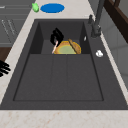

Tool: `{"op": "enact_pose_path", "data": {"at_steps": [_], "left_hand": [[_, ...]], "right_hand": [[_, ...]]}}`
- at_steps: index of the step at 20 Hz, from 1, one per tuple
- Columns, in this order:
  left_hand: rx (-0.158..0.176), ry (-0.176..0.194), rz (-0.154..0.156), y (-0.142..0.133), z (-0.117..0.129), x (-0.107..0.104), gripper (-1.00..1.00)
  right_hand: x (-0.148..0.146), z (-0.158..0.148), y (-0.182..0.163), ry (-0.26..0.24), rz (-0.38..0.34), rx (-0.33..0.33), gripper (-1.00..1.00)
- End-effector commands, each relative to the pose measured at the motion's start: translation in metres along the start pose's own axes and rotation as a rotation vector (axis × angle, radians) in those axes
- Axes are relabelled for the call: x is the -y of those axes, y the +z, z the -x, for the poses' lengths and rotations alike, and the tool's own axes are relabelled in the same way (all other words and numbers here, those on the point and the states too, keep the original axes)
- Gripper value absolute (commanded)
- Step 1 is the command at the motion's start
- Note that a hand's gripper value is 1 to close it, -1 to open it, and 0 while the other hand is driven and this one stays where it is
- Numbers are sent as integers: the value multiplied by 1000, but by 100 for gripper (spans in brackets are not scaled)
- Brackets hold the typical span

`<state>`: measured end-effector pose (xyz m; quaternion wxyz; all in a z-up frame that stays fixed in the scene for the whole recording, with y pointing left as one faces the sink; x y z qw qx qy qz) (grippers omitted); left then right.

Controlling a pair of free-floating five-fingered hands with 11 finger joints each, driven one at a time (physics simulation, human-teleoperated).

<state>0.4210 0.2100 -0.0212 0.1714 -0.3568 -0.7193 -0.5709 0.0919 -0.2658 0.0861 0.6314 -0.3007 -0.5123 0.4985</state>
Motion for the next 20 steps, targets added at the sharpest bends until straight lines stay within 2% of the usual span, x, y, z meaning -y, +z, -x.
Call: {"op": "enact_pose_path", "data": {"at_steps": [1, 4, 8, 14, 16, 18, 20], "left_hand": [[20, -13, -1, -3, -6, -16, 100], [23, -12, -1, -4, -13, -31, 100], [1, -2, -7, -2, -28, -54, 100], [16, 2, -1, 9, -60, -88, 100], [10, 4, 0, 13, -71, -101, 100], [1, 24, -13, 13, -83, -112, 100], [-1, 24, -13, 15, -96, -123, 100]], "right_hand": [[0, 0, 0, 0, 0, 0, 0], [0, 0, 0, 0, 0, 0, 0], [0, 0, 0, 0, 0, 0, 0], [0, 0, 0, 0, 0, 0, 0], [0, 0, 0, 0, 0, 0, 0], [0, 0, 0, 0, 0, 0, 0], [0, 0, 0, 0, 0, 0, 0]]}}
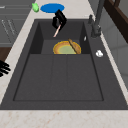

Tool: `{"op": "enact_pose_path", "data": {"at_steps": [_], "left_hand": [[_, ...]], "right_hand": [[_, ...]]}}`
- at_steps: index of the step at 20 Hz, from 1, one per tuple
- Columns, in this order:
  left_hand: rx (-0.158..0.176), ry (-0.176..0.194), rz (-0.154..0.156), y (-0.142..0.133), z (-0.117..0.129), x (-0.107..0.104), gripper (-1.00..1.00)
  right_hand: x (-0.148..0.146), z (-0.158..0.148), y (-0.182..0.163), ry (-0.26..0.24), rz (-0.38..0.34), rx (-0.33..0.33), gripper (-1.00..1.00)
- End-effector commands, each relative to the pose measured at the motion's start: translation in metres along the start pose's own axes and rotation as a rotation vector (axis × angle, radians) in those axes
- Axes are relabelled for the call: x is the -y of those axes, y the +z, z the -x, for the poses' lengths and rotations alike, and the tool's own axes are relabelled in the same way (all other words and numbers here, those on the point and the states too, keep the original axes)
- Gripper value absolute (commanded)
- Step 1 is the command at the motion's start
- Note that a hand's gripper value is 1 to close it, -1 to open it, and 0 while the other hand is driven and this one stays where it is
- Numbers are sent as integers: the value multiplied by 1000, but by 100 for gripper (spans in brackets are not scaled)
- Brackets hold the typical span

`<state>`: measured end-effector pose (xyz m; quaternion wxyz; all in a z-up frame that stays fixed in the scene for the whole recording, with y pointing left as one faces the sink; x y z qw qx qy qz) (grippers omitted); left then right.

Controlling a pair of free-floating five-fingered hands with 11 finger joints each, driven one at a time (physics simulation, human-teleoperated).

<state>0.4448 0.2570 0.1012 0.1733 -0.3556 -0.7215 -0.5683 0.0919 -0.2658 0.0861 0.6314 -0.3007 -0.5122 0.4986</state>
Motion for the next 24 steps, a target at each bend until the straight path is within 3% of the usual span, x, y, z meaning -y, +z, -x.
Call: {"op": "enact_pose_path", "data": {"at_steps": [1, 15, 24], "left_hand": [[-2, 20, -7, 3, -24, -23, 100], [-4, 31, -9, 24, -130, -94, 100], [11, 40, -26, 68, -206, -131, 100]], "right_hand": [[0, 0, 0, 0, 0, 0, 0], [0, 0, 0, 0, 0, 0, 0], [0, 0, 0, 0, 0, 0, 0]]}}
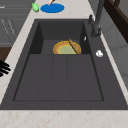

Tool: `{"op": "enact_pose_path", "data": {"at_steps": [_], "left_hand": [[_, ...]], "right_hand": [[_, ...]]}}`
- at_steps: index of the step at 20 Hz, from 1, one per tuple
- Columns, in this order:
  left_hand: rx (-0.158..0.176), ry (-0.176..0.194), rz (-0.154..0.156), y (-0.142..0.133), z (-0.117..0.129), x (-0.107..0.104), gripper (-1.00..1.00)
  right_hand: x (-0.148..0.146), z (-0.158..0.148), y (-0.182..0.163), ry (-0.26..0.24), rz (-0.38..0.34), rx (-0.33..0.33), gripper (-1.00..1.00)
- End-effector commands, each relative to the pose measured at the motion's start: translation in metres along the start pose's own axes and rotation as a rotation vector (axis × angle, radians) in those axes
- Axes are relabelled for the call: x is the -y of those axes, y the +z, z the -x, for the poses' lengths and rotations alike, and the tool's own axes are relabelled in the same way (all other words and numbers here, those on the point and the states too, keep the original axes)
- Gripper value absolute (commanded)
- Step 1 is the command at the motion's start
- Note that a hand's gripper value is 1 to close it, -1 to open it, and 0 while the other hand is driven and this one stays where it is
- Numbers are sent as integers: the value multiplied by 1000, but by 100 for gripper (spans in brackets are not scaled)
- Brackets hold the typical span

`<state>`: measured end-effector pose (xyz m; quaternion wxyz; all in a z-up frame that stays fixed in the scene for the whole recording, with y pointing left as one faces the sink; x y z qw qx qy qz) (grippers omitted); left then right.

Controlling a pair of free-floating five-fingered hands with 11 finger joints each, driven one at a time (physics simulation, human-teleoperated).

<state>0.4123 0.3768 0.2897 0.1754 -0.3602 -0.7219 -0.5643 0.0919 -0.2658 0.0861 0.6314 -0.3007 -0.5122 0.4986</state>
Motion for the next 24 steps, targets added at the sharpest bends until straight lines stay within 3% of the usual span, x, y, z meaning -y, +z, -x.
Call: {"op": "enact_pose_path", "data": {"at_steps": [1, 6, 12, 15, 17, 21, 24], "left_hand": [[6, 33, -21, 21, -30, -13, 100], [9, 32, -22, 50, -66, -26, 100], [10, 2, -8, 94, -87, -22, 100], [8, -12, 0, 117, -93, -5, 100], [6, -32, -17, 130, -95, 11, 100], [13, -38, -43, 160, -98, 41, 100], [14, -44, -59, 173, -84, 57, 100]], "right_hand": [[0, 0, 0, 0, 0, 0, 0], [0, 0, 0, 0, 0, 0, 0], [0, 0, 0, 0, 0, 0, 0], [0, 0, 0, 0, 0, 0, 0], [0, 0, 0, 0, 0, 0, 0], [0, 0, 0, 0, 0, 0, 0], [0, 0, 0, 0, 0, 0, 0]]}}
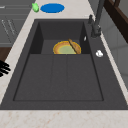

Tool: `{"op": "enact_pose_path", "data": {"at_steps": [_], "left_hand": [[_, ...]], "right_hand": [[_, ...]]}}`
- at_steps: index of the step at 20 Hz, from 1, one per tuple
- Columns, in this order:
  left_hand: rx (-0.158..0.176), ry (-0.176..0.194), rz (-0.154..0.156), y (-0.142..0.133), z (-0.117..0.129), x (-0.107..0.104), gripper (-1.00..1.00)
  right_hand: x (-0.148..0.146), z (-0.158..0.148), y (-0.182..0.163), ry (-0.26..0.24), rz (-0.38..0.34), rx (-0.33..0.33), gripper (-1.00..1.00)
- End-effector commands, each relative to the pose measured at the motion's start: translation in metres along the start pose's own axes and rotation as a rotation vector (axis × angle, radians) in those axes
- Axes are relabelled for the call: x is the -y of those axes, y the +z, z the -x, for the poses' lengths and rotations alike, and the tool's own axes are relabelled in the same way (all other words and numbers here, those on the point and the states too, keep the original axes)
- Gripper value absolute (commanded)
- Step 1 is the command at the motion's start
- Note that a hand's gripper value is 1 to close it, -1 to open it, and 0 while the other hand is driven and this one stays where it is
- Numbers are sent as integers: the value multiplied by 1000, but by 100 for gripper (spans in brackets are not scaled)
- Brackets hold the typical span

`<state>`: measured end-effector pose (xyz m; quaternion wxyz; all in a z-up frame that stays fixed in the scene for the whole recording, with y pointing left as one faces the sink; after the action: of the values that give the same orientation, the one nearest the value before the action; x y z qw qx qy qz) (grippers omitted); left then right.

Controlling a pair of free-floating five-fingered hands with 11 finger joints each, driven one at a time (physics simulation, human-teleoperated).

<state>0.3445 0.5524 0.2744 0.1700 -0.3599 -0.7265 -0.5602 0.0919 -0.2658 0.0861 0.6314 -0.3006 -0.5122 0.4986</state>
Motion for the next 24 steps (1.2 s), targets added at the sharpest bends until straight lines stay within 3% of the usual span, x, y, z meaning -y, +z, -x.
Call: {"op": "enact_pose_path", "data": {"at_steps": [1, 4, 11, 15, 19, 22, 24], "left_hand": [[13, -31, -57, 20, 15, 19, 100], [35, -19, -54, 42, 32, 25, 100], [4, -14, -16, 97, 51, 32, 100], [-13, -11, -25, 126, 63, 33, 100], [-9, -37, -66, 151, 91, 48, 100], [-8, -29, -58, 166, 115, 55, 100], [41, -42, -63, 164, 119, 50, 100]], "right_hand": [[0, 0, 0, 0, 0, 0, 0], [0, 0, 0, 0, 0, 0, 0], [0, 0, 0, 0, 0, 0, 0], [0, 0, 0, 0, 0, 0, 0], [0, 0, 0, 0, 0, 0, 0], [0, 0, 0, 0, 0, 0, 0], [0, 0, 0, 0, 0, 0, 0]]}}
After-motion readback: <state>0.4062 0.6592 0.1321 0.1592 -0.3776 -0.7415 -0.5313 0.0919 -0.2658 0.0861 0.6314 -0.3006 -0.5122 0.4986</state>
